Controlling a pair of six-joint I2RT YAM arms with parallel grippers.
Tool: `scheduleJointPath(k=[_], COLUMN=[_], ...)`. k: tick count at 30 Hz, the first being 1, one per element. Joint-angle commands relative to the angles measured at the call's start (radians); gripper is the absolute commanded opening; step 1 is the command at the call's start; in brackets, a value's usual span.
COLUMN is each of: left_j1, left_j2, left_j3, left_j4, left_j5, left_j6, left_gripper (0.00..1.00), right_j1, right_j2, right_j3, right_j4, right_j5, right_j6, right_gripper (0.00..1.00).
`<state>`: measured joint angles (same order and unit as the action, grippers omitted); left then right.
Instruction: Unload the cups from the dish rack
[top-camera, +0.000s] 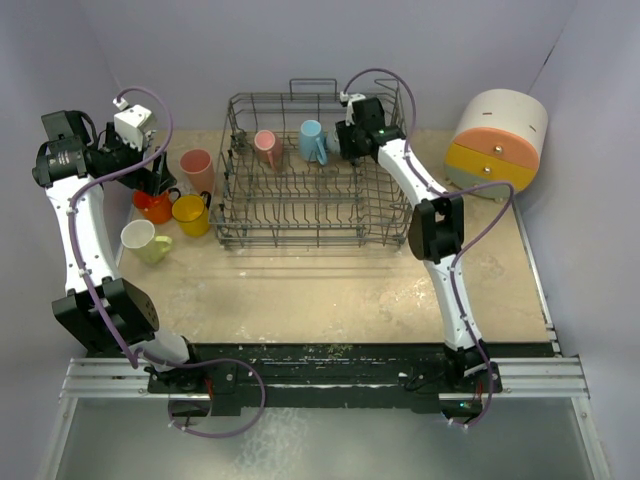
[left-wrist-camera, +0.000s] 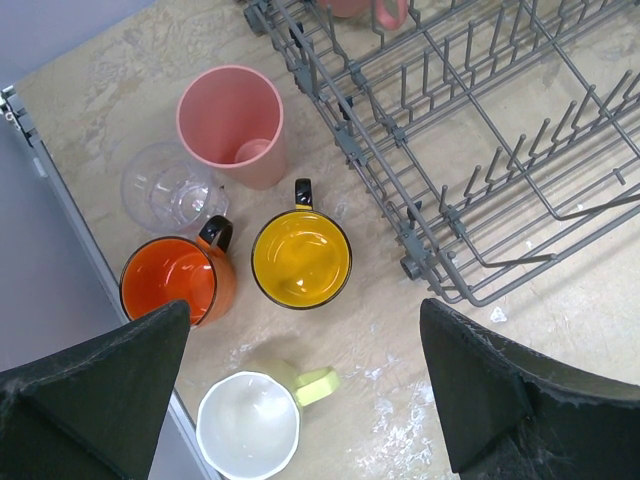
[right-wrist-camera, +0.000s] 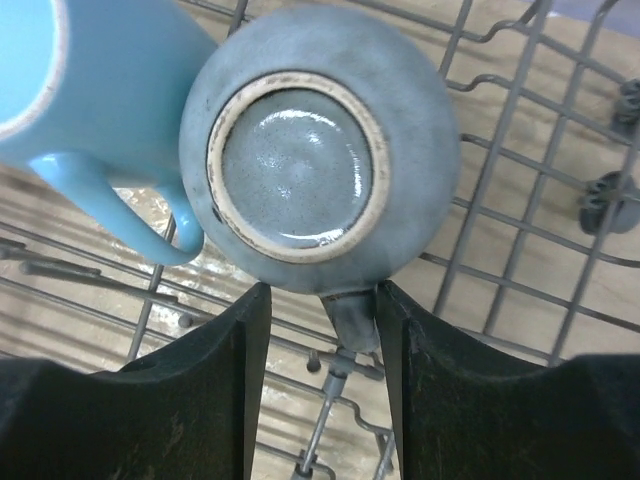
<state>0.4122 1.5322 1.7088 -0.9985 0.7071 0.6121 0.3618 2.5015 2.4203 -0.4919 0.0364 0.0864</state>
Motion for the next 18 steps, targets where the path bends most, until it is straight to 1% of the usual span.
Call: scheduleJointPath(k=[1, 4, 6, 11, 16, 18], left_j1=[0.004, 0.004, 0.004, 0.004, 0.004, 0.004], left_j2=[-0.005, -0.004, -0.006, -0.017, -0.028, -0.030], left_j3=[0.003, 0.003, 0.000, -0.019, -0.029, -0.031], left_j4=[0.034, 0.035, 0.035, 0.036, 0.036, 0.035], left_j5=[0.028, 0.029, 0.032, 0.032, 0.034, 0.037], left_j6=[-0.006, -0.007, -0.009, -0.003, -0.002, -0.001], left_gripper=[0.99, 0.99, 0.99, 0.99, 1.00, 0.99], right_j1=[0.005, 0.005, 0.004, 0.005, 0.005, 0.005], right_j2=[0.061, 0.060, 0.062, 0.041, -0.035, -0.057], right_j3=[0.052, 0.023, 0.010, 0.007, -0.014, -0.014], right_j4=[-0.051, -0.036, -0.026, 0.013, 0.085, 0.101], right_j5=[-0.015, 0.007, 0.022, 0.050, 0.076, 0.098], right_j6=[-0.018, -0.005, 0.005, 0.018, 0.018, 0.012], right_gripper=[0.49, 0.48, 0.45, 0.33, 0.24, 0.18])
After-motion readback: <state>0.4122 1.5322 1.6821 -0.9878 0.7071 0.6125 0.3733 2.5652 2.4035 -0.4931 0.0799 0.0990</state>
